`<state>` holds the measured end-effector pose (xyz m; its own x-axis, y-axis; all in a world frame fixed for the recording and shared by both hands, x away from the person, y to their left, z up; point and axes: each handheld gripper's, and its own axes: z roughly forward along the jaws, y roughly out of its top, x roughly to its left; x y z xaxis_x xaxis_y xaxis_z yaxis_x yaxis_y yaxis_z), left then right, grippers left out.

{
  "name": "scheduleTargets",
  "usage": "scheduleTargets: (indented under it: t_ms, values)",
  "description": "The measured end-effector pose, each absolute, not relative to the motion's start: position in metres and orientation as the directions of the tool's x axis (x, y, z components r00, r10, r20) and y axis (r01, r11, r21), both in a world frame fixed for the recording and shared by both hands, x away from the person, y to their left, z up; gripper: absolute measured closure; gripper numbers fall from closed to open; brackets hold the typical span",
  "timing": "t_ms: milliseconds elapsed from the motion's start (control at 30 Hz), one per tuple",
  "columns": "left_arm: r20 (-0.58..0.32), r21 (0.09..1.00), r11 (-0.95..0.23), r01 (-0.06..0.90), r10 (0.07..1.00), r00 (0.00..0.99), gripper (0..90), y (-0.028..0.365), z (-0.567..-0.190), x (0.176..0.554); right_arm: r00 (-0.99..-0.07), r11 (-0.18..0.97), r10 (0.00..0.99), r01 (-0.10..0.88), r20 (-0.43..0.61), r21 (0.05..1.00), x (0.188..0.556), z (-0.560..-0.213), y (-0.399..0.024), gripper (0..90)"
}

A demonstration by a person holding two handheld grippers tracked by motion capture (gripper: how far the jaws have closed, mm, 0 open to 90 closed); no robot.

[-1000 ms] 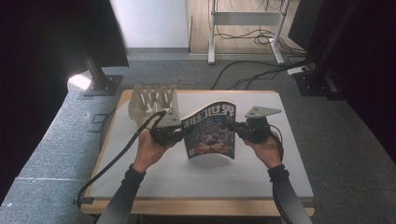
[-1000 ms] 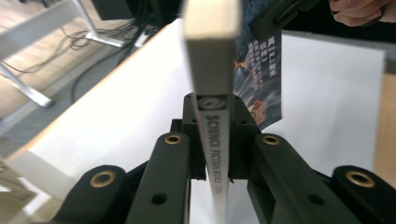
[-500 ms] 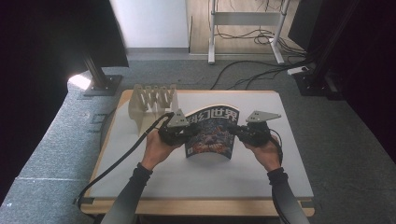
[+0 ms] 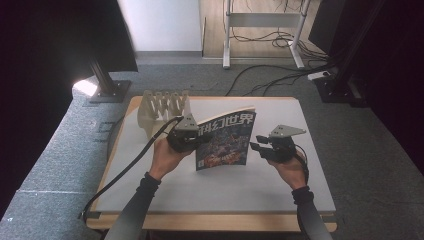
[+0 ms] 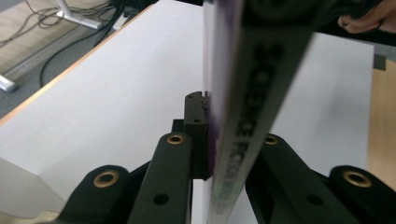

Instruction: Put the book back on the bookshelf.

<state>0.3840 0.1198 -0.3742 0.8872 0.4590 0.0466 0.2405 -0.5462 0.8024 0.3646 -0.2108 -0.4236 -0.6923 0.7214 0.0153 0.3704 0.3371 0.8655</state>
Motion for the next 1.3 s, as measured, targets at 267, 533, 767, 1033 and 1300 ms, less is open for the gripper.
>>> scheduleTargets:
  t_ms: [267,533,767,1033,1300]
  values:
    - [0.014,0.807,-0.523,0.274,0.48,0.877,82.8,0.14,-0.361,0.38,-0.659,0.355,0.752,0.424,0.015,0.833,0.362,-0.455,-0.216,34.7]
    - [0.013,0.807,-0.512,0.295,0.515,0.857,82.9,0.157,-0.349,0.373,-0.619,0.359,0.785,0.484,0.023,0.798,0.358,-0.487,-0.215,13.9]
    - [0.007,0.821,-0.482,0.307,0.546,0.838,82.8,0.176,-0.339,0.367,-0.575,0.345,0.818,0.524,0.025,0.778,0.356,-0.511,-0.218,7.5]
    - [-0.004,0.83,-0.449,0.332,0.59,0.808,82.8,0.202,-0.328,0.361,-0.525,0.348,0.851,0.577,0.009,0.739,0.358,-0.53,-0.225,0.0]
    - [-0.02,0.836,-0.412,0.362,0.636,0.771,82.8,0.232,-0.318,0.356,-0.511,0.353,0.86,0.6,0.004,0.717,0.36,-0.536,-0.225,0.0]
